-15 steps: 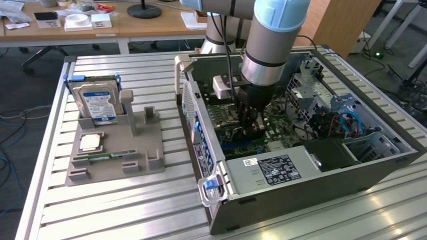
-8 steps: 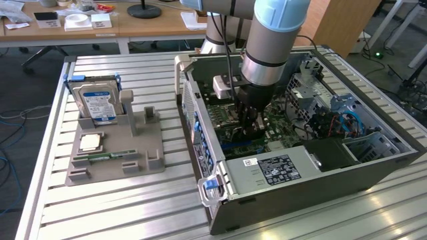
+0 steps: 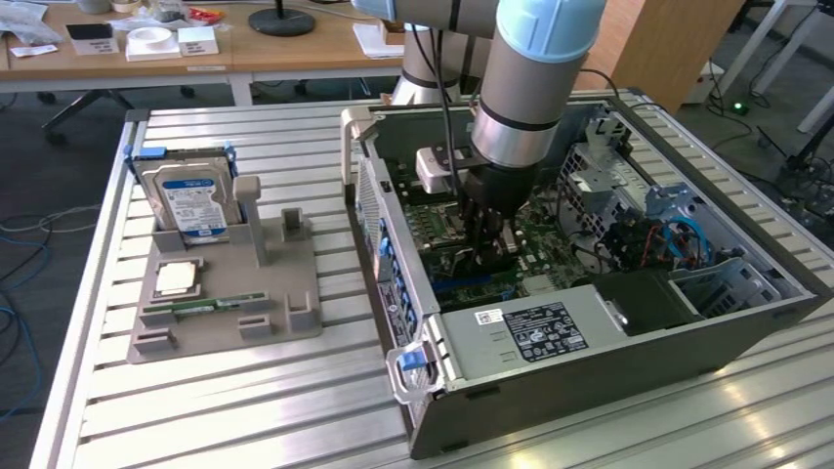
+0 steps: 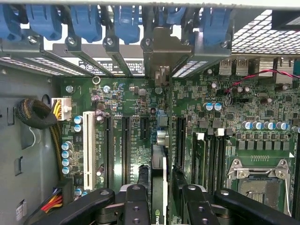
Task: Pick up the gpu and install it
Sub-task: 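Insert the gpu into the slot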
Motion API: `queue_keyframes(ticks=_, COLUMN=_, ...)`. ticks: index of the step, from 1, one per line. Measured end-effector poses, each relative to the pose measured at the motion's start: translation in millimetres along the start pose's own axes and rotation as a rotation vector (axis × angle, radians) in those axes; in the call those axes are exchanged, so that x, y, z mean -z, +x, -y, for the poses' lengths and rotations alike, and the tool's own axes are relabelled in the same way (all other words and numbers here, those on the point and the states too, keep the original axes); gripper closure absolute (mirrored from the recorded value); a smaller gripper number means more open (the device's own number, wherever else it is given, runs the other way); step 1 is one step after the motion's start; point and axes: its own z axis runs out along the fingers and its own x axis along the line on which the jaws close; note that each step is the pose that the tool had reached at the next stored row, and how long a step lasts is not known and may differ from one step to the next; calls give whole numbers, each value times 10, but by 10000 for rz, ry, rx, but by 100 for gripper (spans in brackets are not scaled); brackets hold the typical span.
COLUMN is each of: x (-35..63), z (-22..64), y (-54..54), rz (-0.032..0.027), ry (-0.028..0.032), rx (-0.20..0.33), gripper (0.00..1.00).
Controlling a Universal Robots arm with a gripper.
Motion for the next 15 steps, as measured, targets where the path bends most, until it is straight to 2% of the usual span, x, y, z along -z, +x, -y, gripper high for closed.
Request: queue_keyframes(ticks=15, x=73, z=1, y=-2, rz=3, ry=2, rx=0, gripper=66)
